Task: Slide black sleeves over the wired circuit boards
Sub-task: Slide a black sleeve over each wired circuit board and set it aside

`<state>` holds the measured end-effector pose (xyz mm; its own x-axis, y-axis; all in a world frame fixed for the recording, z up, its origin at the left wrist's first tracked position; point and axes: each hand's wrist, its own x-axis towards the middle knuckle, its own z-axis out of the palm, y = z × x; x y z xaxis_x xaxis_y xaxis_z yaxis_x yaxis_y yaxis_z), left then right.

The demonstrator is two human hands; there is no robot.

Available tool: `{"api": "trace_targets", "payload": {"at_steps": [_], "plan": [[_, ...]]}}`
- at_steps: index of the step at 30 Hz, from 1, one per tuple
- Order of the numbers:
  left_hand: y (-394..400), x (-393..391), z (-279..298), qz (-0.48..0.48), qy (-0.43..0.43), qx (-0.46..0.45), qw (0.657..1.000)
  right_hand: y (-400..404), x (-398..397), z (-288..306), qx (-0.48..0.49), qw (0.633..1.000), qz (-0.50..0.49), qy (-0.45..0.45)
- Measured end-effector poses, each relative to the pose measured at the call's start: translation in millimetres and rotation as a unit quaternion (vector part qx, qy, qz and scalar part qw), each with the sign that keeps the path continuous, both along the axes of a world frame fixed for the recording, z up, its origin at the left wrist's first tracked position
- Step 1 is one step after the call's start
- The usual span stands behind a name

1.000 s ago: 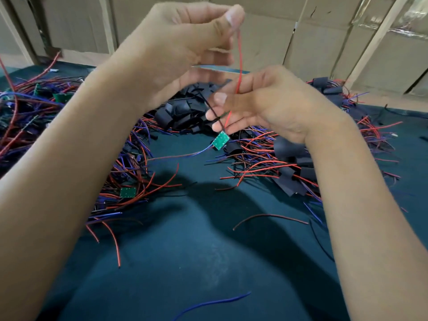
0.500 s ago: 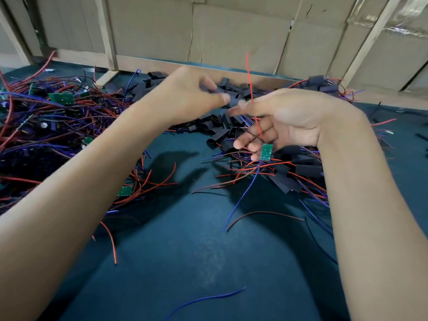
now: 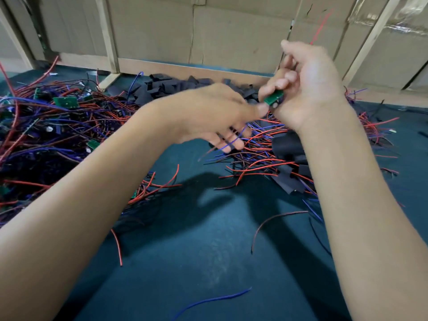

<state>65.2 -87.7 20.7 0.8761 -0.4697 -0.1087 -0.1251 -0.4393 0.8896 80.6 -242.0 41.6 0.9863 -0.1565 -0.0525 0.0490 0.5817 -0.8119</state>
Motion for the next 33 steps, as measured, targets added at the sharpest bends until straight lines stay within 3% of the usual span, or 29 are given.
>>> {"api": "trace_targets", "payload": {"at_steps": [2,6,9,14,20,23,26,30,31,33], "plan": [[-2.4,-0.7,-6.7,-0.016,-0.004,0.002,1.0,5.7,0.3,-1.5,-0.002,1.0,0.002,0.011],[4.2,4.6,-2.5,0.054,-0.011,-0.099,0.994,10.0,-2.5,-9.6,-0.254,0.962,0.08,0.062],[13.1,11.5,1.0,0.066,-0.031,-0.118,0.99,12.4,-6.4,-12.0,-0.332,0.928,0.157,0.07],[17.8,16.5,3.3,0.034,-0.006,-0.104,0.994,8.2,-8.0,-10.3,-0.342,0.924,0.156,0.065],[26.4,19.3,3.8,0.049,-0.007,-0.096,0.994,1.6,-1.6,-5.2,-0.273,0.96,0.016,0.053],[25.8,20.2,2.6,0.061,-0.047,-0.101,0.992,-6.3,-1.7,-3.0,-0.205,0.977,0.053,0.029],[19.8,20.5,2.0,0.059,-0.08,-0.143,0.985,-1.7,-3.8,-7.1,-0.218,0.968,0.124,0.014],[16.1,34.4,-5.6,0.112,-0.035,-0.211,0.97,2.8,-4.6,-3.6,-0.216,0.972,0.093,-0.004],[16.7,39.7,-11.5,0.138,-0.036,-0.192,0.971,0.4,-5.3,-1.4,-0.222,0.972,0.081,-0.013],[20.0,49.0,-32.1,0.168,-0.12,-0.03,0.978,-7.0,-6.9,2.2,-0.235,0.97,0.06,-0.025]]}}
